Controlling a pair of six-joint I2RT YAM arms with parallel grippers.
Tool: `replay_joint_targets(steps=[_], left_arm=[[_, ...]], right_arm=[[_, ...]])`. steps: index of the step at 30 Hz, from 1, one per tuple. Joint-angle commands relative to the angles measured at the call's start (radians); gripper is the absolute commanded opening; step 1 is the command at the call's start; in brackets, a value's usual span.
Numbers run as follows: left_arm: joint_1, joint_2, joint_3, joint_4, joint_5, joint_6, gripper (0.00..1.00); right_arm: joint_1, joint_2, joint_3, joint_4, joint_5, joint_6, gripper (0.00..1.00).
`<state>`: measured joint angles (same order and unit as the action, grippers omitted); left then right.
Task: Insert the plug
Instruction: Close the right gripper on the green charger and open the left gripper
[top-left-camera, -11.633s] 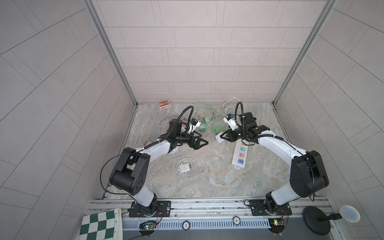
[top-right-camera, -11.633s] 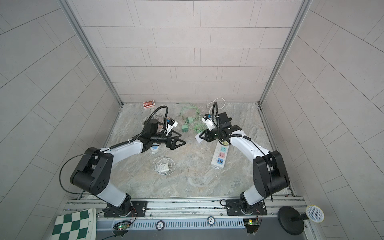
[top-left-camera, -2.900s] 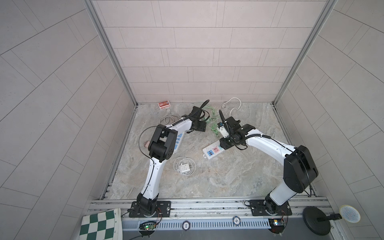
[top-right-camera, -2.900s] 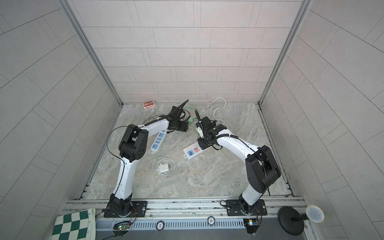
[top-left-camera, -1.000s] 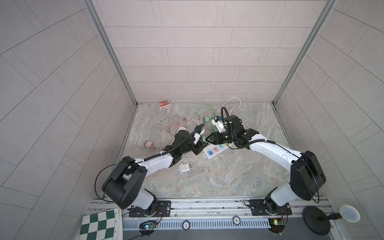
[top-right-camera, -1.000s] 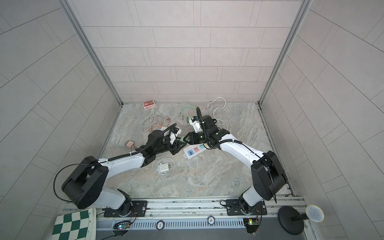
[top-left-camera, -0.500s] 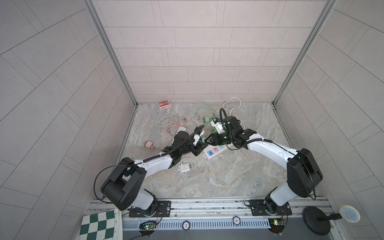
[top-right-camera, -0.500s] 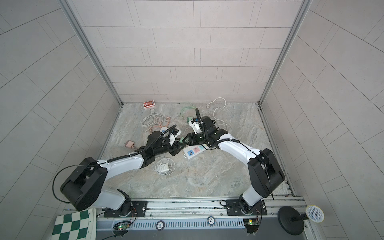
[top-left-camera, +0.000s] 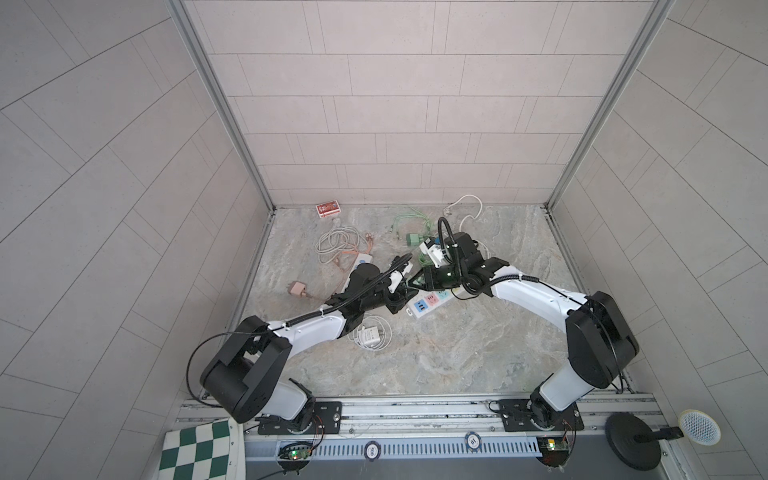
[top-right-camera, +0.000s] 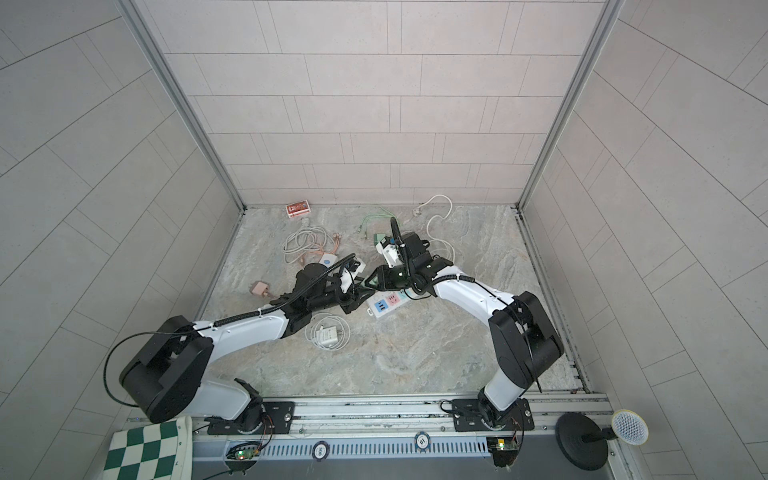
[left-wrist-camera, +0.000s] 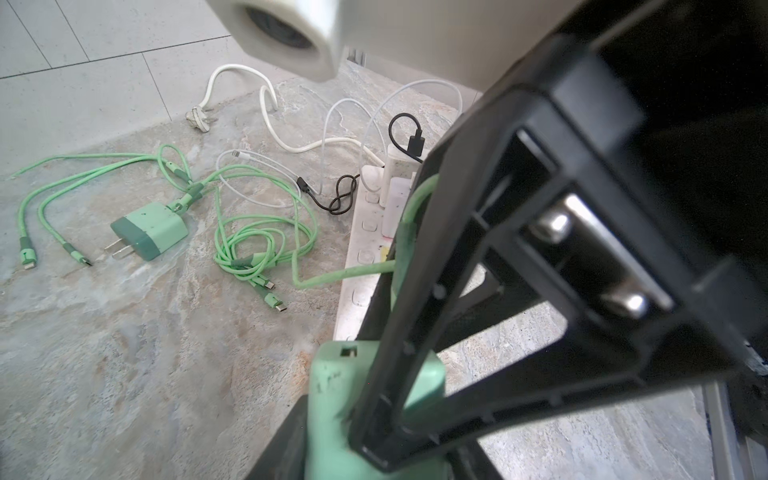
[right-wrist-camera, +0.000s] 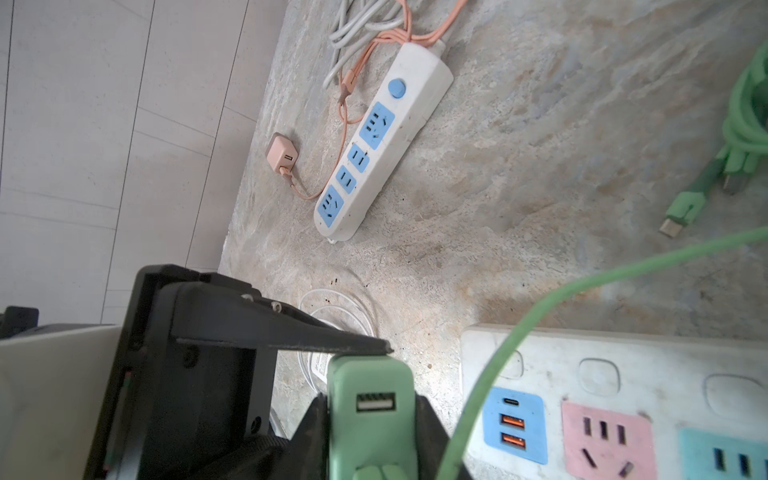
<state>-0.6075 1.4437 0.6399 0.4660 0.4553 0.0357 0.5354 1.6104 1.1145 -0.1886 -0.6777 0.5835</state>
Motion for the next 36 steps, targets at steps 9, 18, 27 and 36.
replay_joint_targets(steps=[9,18,27,36], left_arm=[[-0.014,-0.034,0.017,-0.01,-0.037,-0.01,0.78],[-0.013,-0.065,0.006,-0.098,-0.134,-0.008,0.71],[0.002,0.169,0.235,-0.42,-0.248,0.003,0.44],[0.025,0.428,0.59,-0.786,-0.251,0.01,0.32]], right_arm=[[-0.078,-0.007,0.051,-0.091,0.085,-0.095,0.11],[-0.128,-0.018,0.116,-0.286,0.329,-0.228,0.09],[-0.135,-0.021,0.08,-0.306,0.382,-0.232,0.09],[-0.143,-0.043,0.047,-0.305,0.392,-0.22,0.08]])
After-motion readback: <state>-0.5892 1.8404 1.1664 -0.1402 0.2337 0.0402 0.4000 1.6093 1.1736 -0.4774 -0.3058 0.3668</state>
